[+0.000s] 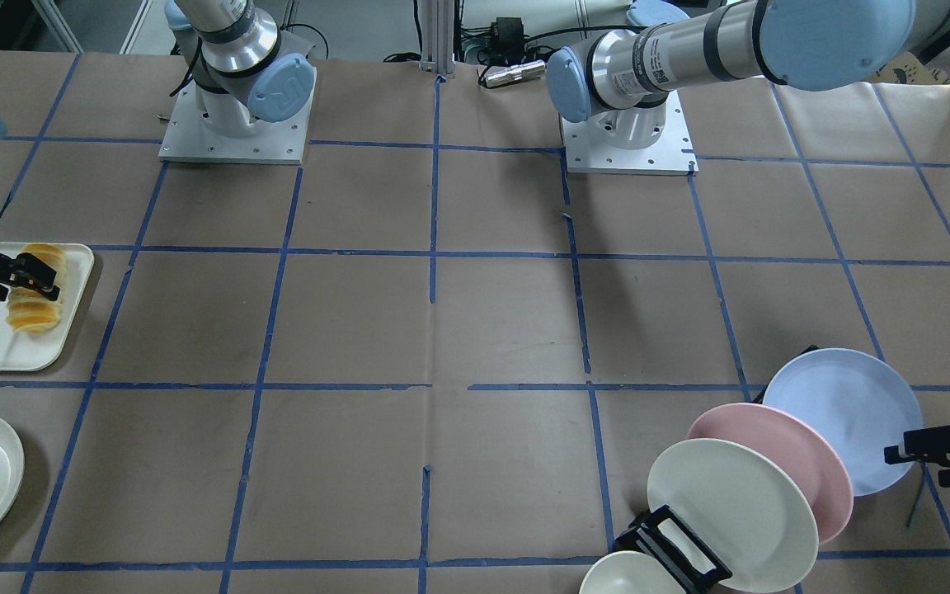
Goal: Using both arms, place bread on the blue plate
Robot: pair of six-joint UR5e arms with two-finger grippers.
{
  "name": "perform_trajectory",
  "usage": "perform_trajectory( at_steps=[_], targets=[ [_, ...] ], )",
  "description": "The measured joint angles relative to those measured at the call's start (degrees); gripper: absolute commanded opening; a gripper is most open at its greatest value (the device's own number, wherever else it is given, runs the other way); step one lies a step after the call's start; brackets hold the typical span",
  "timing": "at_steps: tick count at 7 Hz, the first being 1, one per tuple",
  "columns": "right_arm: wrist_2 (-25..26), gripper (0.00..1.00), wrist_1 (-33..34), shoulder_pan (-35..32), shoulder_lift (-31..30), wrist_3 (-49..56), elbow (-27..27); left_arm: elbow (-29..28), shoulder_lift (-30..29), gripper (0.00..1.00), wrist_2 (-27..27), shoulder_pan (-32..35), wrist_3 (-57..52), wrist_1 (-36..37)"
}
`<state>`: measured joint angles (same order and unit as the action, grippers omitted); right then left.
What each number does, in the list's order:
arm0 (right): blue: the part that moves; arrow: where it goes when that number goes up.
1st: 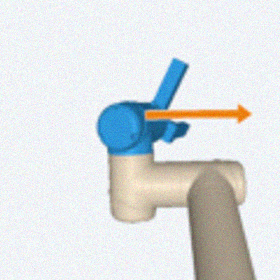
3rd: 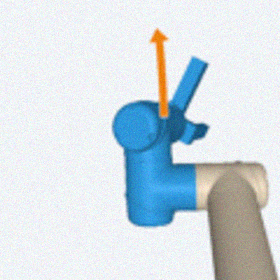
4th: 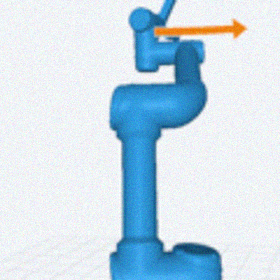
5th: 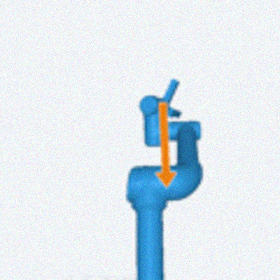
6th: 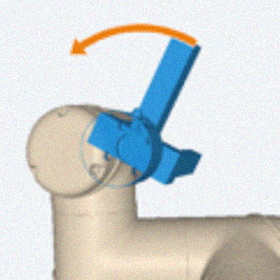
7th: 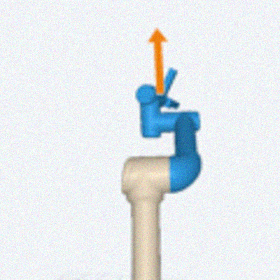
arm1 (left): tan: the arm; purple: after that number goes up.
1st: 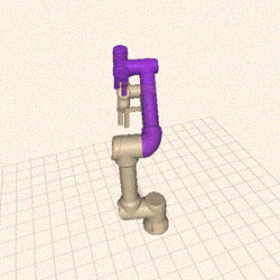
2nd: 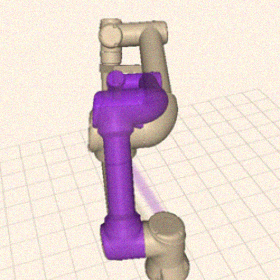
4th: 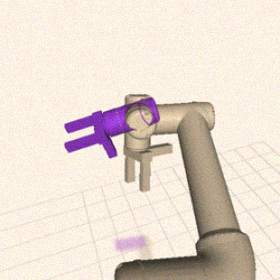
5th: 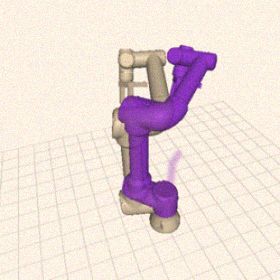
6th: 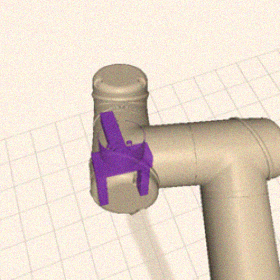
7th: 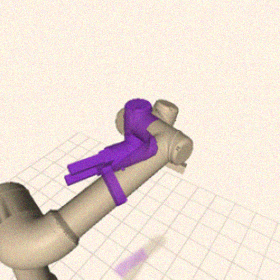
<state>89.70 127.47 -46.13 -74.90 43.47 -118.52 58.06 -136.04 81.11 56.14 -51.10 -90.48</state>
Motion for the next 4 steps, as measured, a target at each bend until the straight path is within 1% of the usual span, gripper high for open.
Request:
perform_trajectory(
  at_steps=[1,2,3,4],
  targets=[
    [0.0,0.04,-0.1,-0.2,0.2,0.3,0.0,0.0,0.1,0.98,0.2,-0.8,0.1,-2.0],
    [0.0,0.04,-0.1,-0.4,0.3,0.7,0.0,0.0,0.0,0.80,0.3,-1.7,0.2,-3.1],
    [0.0,0.04,-0.1,-0.5,0.2,1.2,0.1,0.0,-0.2,0.48,0.3,-2.2,0.9,-3.5],
    [0.1,0.04,-0.4,-0.8,-0.3,1.6,0.6,0.0,-0.3,0.33,0.2,-2.3,2.2,-3.7]
  ],
)
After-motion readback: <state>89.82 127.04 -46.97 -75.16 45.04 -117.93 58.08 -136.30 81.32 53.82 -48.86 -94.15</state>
